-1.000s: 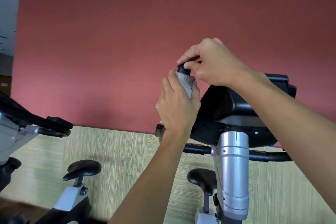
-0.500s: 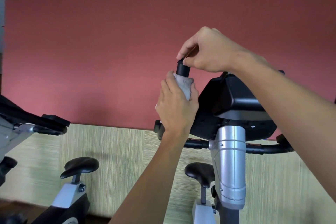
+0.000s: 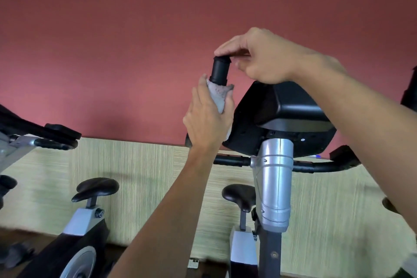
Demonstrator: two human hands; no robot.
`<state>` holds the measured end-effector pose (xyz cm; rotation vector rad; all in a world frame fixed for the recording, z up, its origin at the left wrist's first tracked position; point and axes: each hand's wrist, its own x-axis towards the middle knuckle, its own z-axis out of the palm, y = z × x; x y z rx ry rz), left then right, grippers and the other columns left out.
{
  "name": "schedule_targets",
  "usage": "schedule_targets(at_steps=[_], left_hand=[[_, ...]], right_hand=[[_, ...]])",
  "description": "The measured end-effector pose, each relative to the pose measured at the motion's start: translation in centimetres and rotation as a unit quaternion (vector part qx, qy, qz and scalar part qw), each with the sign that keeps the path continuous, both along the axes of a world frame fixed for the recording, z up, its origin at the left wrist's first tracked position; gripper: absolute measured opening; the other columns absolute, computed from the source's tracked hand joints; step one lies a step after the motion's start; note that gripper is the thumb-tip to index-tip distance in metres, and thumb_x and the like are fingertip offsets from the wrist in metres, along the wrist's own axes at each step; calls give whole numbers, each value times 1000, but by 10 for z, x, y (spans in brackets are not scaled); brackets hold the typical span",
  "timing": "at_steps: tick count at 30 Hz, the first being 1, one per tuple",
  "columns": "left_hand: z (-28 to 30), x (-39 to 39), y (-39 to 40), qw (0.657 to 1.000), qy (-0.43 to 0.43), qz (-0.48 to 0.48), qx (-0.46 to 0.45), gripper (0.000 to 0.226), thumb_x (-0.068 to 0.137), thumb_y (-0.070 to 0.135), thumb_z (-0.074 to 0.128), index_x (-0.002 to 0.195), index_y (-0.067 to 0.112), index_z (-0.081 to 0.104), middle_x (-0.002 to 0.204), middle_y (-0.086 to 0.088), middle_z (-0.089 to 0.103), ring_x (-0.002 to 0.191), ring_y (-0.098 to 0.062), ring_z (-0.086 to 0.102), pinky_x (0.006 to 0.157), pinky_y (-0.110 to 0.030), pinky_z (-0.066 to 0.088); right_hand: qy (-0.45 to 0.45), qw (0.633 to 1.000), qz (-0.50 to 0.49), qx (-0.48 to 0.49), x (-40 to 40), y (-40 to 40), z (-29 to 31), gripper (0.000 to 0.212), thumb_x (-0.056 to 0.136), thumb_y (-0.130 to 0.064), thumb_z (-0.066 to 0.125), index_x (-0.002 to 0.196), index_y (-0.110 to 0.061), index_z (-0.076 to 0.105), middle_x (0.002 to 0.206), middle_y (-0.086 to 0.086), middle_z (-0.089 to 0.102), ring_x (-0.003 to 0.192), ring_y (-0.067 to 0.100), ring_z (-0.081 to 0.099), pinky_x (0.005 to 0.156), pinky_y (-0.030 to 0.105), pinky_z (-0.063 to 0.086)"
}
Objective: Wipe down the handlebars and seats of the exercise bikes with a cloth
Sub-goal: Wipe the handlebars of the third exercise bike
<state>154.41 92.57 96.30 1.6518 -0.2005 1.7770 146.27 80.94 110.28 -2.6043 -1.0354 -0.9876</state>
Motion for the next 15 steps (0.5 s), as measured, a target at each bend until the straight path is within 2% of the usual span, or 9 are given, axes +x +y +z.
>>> schedule_targets(at_steps=[3, 7, 9, 11, 15], left_hand=[[-11, -7, 12, 1000, 13, -18, -1, 68, 94, 57, 53, 144, 11, 51, 129, -1, 66, 102, -21, 69, 72, -27, 41], [-26, -16, 35, 997, 7, -42, -64, 58, 95, 56, 53, 136, 15, 56, 118, 4, 70, 98, -11, 66, 79, -16, 37], [-31, -16, 45, 996, 8, -59, -70, 56, 94, 57, 51, 130, 14, 59, 109, 5, 70, 89, -6, 63, 76, -15, 38], [-35, -15, 44, 996, 8, -70, -46, 57, 94, 58, 50, 126, 12, 60, 104, 3, 70, 85, -5, 61, 75, -19, 42], [-27, -4, 19, 996, 32, -82, 10, 63, 93, 62, 53, 133, 14, 54, 108, 3, 65, 90, -12, 63, 74, -29, 47]], right_hand=[[19, 1000, -6, -19, -6, -7, -6, 55, 98, 5, 48, 145, -21, 56, 154, -6, 50, 144, 8, 42, 117, 20, 30], [19, 999, -1, -38, -7, -12, -16, 59, 98, 3, 49, 148, -28, 52, 163, -12, 35, 150, 9, 30, 127, 32, 20], [9, 999, -1, -44, -5, -13, -19, 60, 98, 3, 49, 148, -29, 51, 164, -12, 32, 152, 9, 26, 125, 27, 10], [-5, 999, -6, -52, -2, -10, -20, 61, 98, 3, 49, 150, -29, 49, 165, -12, 29, 153, 8, 23, 116, 19, 3], [-44, 995, -20, -83, 6, 1, -22, 65, 96, 4, 47, 152, -28, 45, 167, -8, 26, 154, 9, 21, 107, 12, 5]])
